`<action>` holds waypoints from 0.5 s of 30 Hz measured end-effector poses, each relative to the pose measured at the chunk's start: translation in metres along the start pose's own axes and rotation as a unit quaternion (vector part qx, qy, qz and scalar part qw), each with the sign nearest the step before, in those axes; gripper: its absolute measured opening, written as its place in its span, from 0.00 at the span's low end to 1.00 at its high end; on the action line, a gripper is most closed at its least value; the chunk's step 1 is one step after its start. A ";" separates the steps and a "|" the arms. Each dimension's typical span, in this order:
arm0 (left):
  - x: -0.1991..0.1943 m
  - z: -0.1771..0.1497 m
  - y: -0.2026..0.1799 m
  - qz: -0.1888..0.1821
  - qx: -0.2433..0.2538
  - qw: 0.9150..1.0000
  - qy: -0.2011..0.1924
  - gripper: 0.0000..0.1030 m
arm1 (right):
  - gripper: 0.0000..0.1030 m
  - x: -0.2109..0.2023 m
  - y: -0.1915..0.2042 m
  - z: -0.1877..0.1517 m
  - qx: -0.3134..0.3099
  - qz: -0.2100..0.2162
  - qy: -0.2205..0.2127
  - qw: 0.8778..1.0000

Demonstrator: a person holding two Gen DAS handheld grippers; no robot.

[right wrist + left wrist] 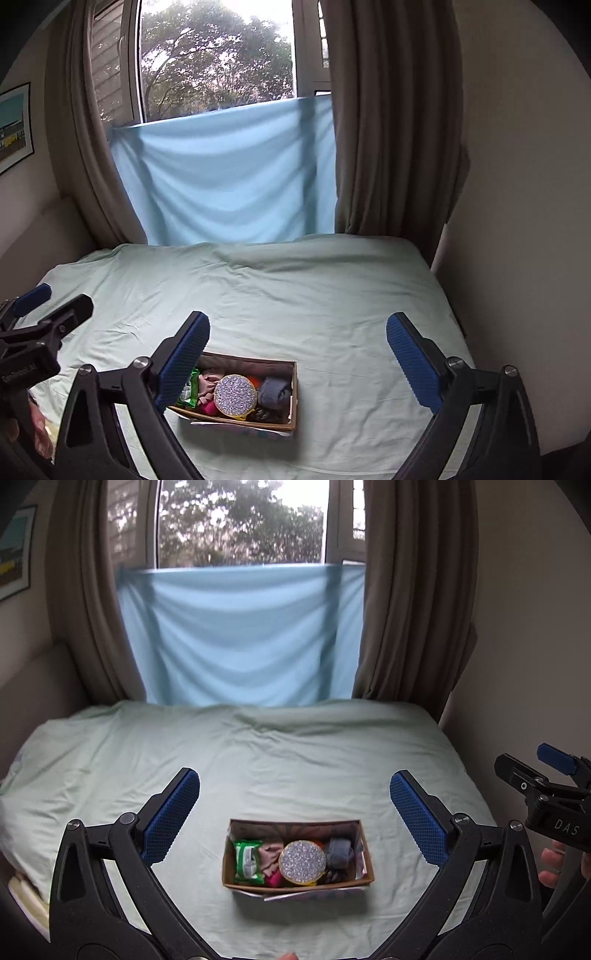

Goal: Organize soft objects

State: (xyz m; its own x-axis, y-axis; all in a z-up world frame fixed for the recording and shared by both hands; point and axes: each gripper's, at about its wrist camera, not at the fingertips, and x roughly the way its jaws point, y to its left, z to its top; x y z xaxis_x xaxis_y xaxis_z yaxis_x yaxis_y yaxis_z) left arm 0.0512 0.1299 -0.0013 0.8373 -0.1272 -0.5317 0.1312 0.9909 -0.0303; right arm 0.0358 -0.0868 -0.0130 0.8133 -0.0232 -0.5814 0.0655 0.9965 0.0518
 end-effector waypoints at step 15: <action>-0.021 -0.011 -0.018 0.009 0.013 0.999 -0.028 1.00 | 0.93 -0.024 -0.016 -0.011 0.006 -0.020 -0.028 0.999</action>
State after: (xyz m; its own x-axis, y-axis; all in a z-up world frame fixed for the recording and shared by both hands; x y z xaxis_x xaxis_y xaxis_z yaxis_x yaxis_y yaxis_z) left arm 0.0252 0.1152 0.0014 0.8675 -0.1130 -0.4844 0.1294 0.9916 0.0005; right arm 0.0089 -0.1013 -0.0088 0.8405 -0.0669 -0.5376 0.1051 0.9936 0.0406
